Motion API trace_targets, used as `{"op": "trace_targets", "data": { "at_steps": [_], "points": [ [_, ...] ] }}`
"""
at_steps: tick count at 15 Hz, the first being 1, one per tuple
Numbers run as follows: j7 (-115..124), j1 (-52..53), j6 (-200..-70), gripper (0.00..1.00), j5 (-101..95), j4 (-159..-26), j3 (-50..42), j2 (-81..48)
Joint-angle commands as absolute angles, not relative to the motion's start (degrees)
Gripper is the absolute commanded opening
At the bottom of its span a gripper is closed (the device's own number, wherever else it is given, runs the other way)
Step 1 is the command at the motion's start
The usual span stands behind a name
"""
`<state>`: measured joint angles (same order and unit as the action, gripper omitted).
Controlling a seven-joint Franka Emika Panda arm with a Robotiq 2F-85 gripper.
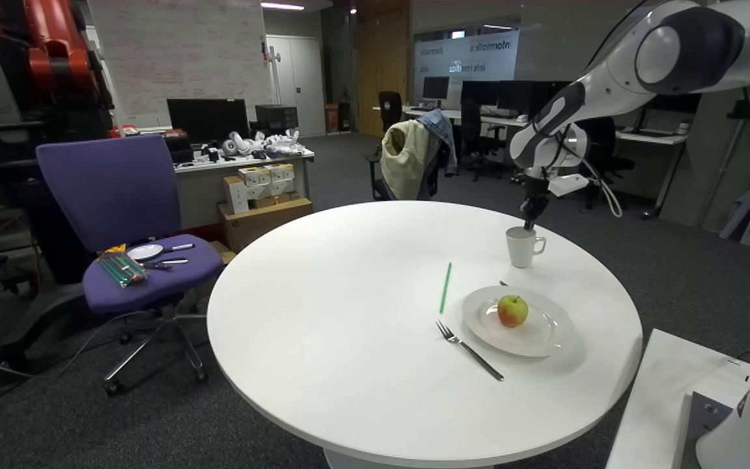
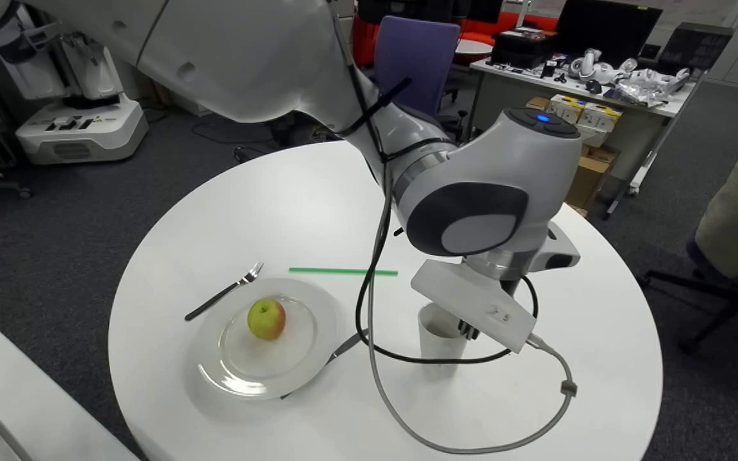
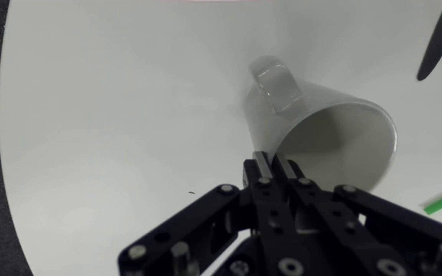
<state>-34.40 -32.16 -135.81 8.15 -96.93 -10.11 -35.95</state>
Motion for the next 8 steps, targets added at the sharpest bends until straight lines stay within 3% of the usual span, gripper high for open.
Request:
{"op": "trace_targets", "data": {
  "at_steps": [1, 8],
  "points": [
    [-32.0, -33.8, -136.7, 0.02, 9.8, -96.1, -8.9, -36.4],
    [-30.4, -34.5, -137.0, 0.02, 9.3, -96.3, -8.7, -36.3]
  ]
}}
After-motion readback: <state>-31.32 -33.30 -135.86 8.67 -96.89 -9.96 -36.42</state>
